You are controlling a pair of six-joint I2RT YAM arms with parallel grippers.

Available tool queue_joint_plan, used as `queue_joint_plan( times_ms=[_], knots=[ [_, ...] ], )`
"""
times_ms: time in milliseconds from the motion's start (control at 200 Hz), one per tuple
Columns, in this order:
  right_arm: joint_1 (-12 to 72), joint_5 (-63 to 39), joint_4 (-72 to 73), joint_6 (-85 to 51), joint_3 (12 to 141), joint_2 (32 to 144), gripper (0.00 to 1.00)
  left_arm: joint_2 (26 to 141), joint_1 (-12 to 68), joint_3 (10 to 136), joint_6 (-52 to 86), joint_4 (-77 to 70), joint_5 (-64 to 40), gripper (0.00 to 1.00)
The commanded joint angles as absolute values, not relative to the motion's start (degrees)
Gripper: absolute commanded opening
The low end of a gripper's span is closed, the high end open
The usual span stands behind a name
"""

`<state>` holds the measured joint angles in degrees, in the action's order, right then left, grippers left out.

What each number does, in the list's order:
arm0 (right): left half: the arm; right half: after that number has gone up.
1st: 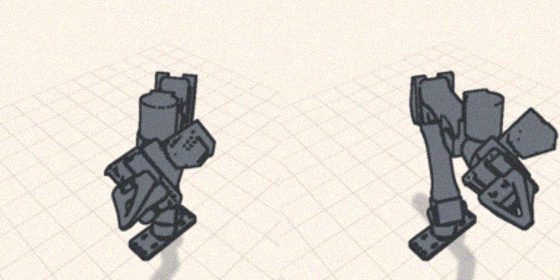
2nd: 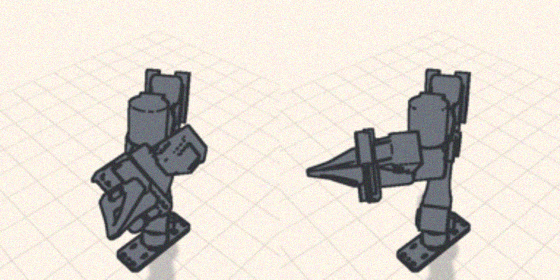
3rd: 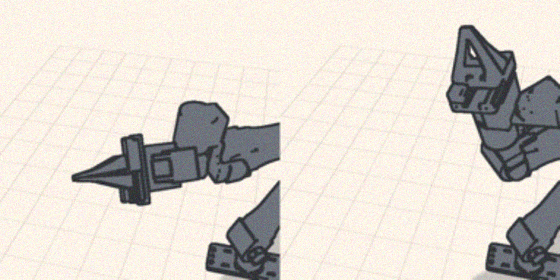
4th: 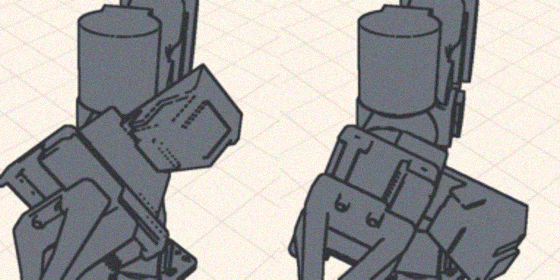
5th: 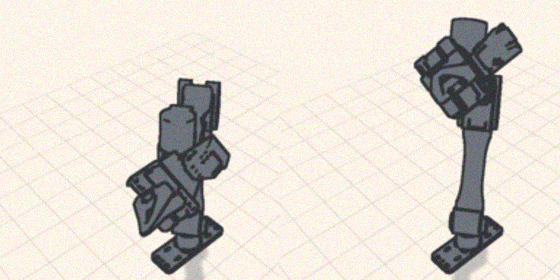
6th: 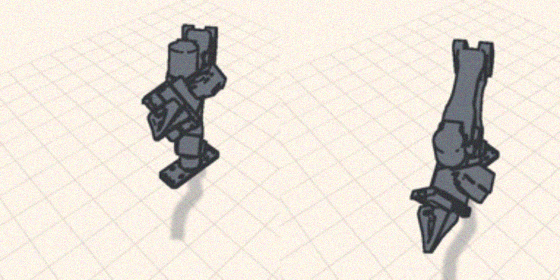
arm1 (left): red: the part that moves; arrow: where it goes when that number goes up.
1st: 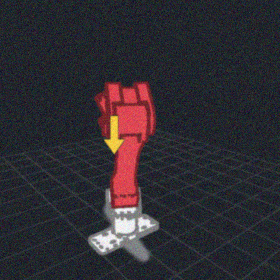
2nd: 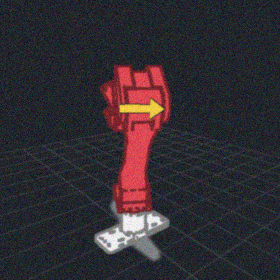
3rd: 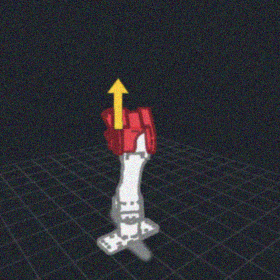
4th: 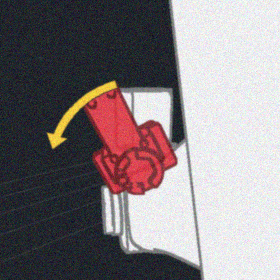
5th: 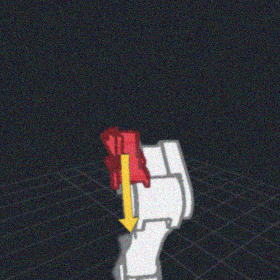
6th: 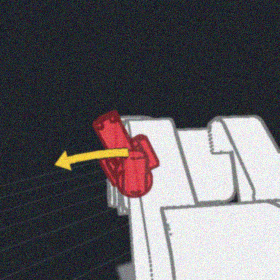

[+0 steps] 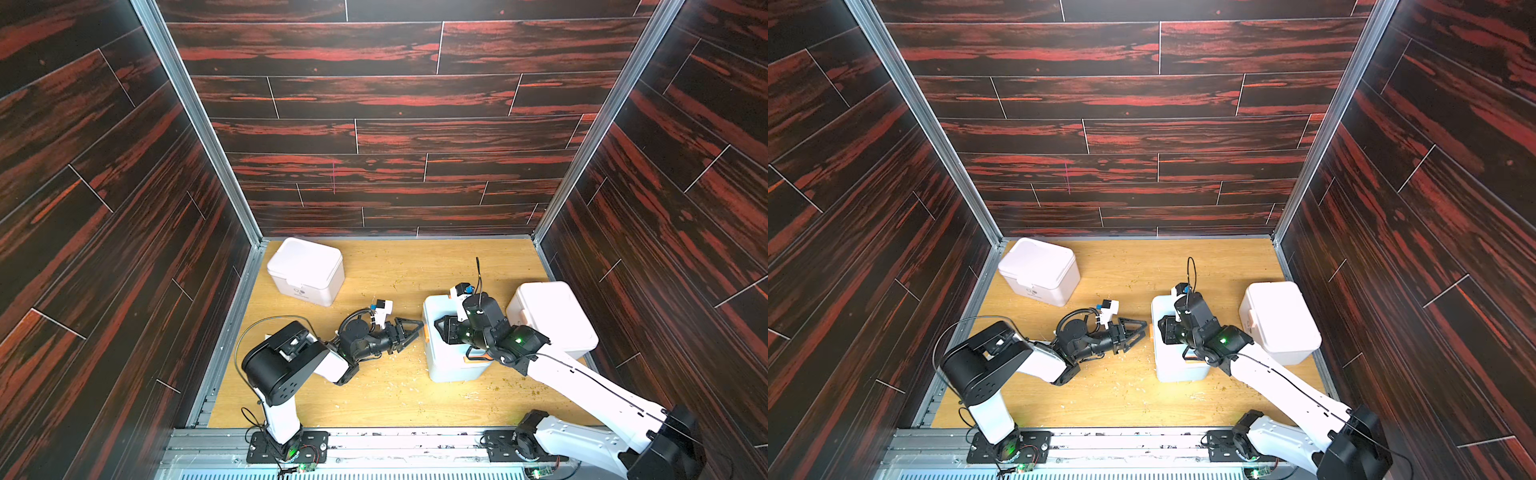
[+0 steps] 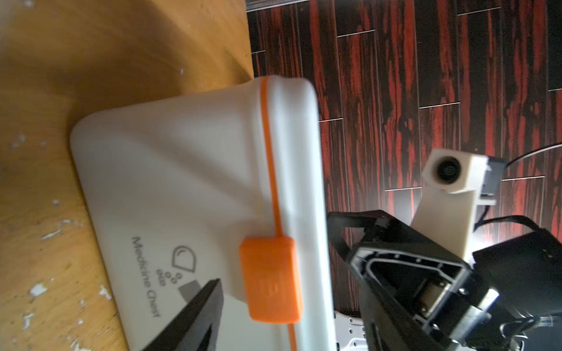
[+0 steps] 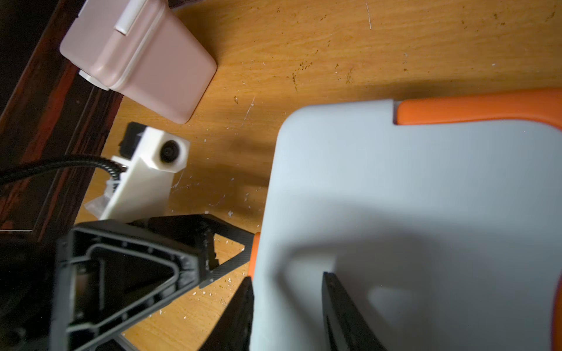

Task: Open first aid kits and take out gauze
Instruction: Open the fastener of the first aid kit.

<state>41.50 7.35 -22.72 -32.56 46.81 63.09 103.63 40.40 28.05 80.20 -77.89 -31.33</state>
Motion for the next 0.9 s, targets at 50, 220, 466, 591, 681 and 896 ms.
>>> queue_joint_plan(
  times_ms=[50, 220, 466, 591, 681, 896],
  knots=[
    [41.8, 2.9, -38.8, -34.7, 41.6, 64.8, 0.41, 103.0, 41.7, 31.4, 79.8, -80.9, -33.8, 0.76],
    [41.8, 0.9, -36.8, -35.5, 40.1, 65.0, 0.38, 103.2, 44.3, 33.7, 80.4, -80.9, -34.0, 0.75],
    [41.8, 0.7, -35.9, -36.6, 38.8, 65.3, 0.37, 100.7, 44.8, 32.6, 80.8, -80.9, -33.2, 0.75],
    [41.8, 3.3, -38.4, -37.3, 39.6, 64.2, 0.38, 104.2, 44.8, 33.4, 81.2, -80.9, -32.7, 0.81],
    [41.8, 6.3, -41.0, -37.8, 40.6, 62.6, 0.39, 106.2, 44.8, 34.3, 81.2, -80.9, -32.6, 0.83],
    [41.7, 9.2, -42.9, -38.8, 41.0, 60.4, 0.41, 105.7, 44.8, 35.1, 81.6, -80.9, -32.9, 0.82]
  ],
)
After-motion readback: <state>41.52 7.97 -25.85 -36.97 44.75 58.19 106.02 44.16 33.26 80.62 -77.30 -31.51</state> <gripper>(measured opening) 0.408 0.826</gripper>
